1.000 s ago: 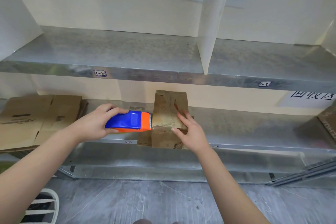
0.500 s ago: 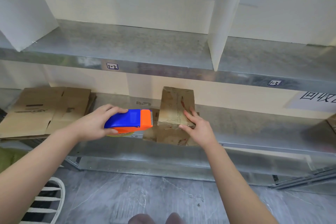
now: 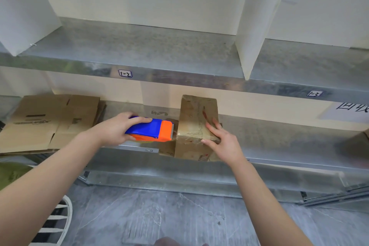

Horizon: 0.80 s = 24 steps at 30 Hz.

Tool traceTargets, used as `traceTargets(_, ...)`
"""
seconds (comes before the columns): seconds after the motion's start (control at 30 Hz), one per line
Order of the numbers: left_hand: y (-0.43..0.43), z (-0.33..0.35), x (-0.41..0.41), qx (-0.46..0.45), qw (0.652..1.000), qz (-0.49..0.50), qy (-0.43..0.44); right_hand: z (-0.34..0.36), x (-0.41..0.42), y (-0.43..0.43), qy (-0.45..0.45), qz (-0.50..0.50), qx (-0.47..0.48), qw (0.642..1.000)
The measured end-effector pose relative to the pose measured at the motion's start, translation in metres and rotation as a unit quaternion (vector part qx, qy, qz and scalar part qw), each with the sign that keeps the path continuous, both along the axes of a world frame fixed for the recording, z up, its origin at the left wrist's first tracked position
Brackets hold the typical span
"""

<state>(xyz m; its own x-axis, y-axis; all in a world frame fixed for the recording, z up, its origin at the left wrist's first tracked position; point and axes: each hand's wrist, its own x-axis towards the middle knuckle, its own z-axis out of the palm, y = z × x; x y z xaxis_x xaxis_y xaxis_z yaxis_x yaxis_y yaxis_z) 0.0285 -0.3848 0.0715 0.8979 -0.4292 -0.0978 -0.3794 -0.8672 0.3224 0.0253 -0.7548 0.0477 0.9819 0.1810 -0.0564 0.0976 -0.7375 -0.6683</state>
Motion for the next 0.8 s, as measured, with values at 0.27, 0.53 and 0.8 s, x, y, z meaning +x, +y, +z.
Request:
traceTargets(0.27,0.024,-0.020,-0.011,-0.028,0.999,0.008,-0.013,0.000,0.000,0.001,-0.001,0.006,-0.007,1.000)
traceTargets(0.53,0.048,-0.010,-0.017,0.038,0.998,0.040,-0.011,0.001,0.002,0.004,-0.003,0.000,-0.002,1.000)
traceTargets(0.8,-0.006,-0.014,-0.012,0.147,0.989,0.036,0.000,0.002,-0.001,0.006,-0.002,-0.009,0.009,1.000)
